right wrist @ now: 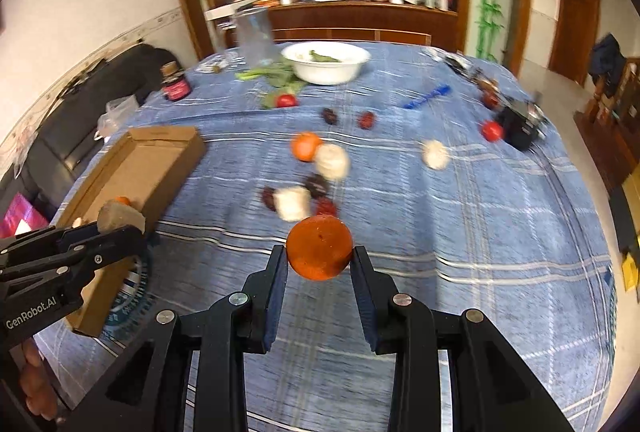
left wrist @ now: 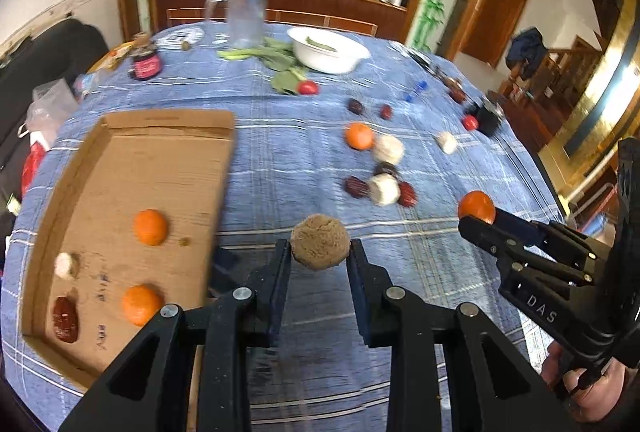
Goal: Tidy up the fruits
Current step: 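Carry the biscuit and orange into the tray and open both tools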
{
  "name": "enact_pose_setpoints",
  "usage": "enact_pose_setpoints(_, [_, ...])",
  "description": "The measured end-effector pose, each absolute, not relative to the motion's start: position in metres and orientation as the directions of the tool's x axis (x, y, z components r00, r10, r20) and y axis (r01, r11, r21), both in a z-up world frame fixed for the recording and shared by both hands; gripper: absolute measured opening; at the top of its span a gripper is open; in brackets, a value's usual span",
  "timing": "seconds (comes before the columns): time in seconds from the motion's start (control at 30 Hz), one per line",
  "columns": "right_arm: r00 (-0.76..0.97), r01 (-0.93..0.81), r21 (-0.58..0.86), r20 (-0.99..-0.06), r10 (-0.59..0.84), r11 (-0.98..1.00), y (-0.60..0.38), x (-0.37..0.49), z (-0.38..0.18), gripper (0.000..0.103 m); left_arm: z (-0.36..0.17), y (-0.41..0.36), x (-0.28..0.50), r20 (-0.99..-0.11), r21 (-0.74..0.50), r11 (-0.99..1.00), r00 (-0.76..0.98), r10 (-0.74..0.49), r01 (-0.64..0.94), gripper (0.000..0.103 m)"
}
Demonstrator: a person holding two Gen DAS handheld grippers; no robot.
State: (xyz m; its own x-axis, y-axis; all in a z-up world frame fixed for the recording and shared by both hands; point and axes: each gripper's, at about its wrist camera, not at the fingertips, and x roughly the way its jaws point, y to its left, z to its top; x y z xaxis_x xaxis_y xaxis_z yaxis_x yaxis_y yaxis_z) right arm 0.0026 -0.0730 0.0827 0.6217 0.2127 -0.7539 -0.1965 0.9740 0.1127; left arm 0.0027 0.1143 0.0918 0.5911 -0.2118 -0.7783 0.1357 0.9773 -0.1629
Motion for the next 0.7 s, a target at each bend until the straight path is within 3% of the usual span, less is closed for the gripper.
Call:
enact_pose_setpoints(0.37, [0.583,-0.398,0.087,-0.745,0.325,0.913,0.039,0.037,0.091,0.036,0.092,0.222,0.016,-0.78,-0.16,0.985,0.62,-0.086,-0.065,0.028])
enact_pose_setpoints(0.7, [0.515,-0.503,0.09,-0.767,0.382,0.859,0.131,0.082,0.074,0.036,0.062,0.301,0.048,-0.823,-0.117,0.972,0.567,0.021,-0.205,0.028])
